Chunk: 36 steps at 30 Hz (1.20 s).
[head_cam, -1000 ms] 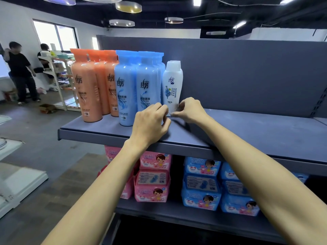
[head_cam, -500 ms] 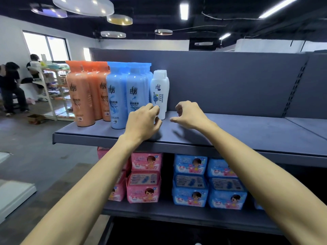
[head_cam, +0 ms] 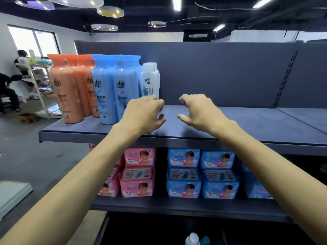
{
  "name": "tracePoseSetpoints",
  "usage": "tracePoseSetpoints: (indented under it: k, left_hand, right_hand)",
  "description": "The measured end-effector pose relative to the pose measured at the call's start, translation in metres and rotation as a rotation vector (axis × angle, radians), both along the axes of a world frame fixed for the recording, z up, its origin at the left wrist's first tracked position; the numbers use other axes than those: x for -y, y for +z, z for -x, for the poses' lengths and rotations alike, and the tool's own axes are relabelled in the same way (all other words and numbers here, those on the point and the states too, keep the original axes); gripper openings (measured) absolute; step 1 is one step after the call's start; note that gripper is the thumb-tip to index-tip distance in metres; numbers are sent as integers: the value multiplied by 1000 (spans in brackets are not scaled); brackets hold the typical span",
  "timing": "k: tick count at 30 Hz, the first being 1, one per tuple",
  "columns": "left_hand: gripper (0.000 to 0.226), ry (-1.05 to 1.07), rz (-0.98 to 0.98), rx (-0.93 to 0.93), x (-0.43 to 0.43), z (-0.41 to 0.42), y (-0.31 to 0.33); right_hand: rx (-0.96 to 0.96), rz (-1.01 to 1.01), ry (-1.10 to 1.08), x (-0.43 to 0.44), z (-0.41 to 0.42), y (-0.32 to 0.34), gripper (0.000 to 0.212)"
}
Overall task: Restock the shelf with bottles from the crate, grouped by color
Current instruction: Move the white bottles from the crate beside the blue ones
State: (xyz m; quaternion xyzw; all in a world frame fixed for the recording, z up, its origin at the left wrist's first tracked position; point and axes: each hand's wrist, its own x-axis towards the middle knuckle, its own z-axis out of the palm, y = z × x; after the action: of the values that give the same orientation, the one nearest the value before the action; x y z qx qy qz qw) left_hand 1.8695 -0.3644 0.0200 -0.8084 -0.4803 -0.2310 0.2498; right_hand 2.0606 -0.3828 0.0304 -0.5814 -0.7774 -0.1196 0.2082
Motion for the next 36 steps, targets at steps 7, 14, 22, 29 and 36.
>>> tracePoseSetpoints:
  k: [7,14,22,29,36]
  left_hand:
    - [28,-186,-2,-109,43,-35,-26]
    - [21,-377,15,-140,59,-67,-67]
    - [22,-411,328,-219,70,-90,-175]
    - [23,-337,564,-194,72,-102,-258]
    - [22,-218,837,-200,95,-87,-355]
  right_hand:
    - [-13,38,-10,47,-30,-32,42]
    - [-32,85,-38,84,-63,-64,37]
    - [-40,306,-102,112,-85,-144,50]
    - [-47,576,-172,111,-90,-238,47]
    - [-168,885,-242,116,-81,-349,41]
